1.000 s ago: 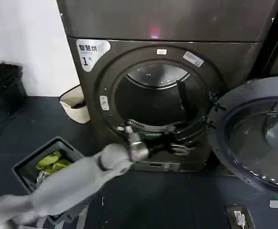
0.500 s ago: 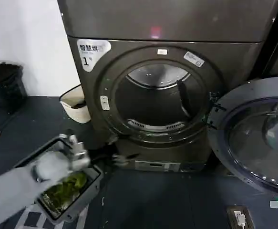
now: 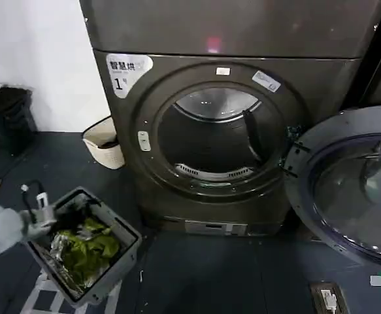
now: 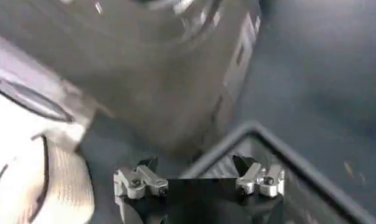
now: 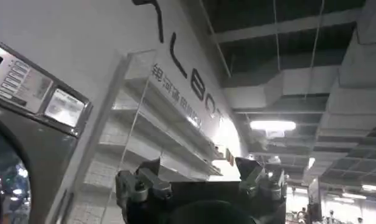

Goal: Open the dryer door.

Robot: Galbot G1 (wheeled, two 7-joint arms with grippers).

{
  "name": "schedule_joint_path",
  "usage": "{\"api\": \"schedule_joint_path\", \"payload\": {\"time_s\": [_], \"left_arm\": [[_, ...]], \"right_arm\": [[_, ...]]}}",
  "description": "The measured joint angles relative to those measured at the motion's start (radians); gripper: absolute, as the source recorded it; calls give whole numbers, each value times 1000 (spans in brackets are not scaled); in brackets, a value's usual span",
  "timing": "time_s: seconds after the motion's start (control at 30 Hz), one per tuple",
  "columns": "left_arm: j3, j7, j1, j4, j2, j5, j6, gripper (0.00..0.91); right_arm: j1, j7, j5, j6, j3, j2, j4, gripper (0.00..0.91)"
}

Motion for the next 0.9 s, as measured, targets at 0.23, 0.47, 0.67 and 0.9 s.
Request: {"api": "schedule_joint_path", "payload": {"time_s": [0.23, 0.47, 0.67, 0.9], "left_arm": [[-5, 37, 28, 58, 44, 104, -26, 907], [-7, 57, 37, 83, 55, 190, -31, 907], [-7, 93, 43, 94, 66, 260, -37, 907], [-8, 108, 49, 106, 77, 299, -48, 907]], "right_arm": [[-7, -6, 3, 0, 4, -2, -6, 907], [-10, -6, 4, 0, 8, 0, -6, 907], [-12, -8, 5, 1, 11, 2, -9, 907], [-13, -14, 4, 1, 10, 6, -9, 907]]}}
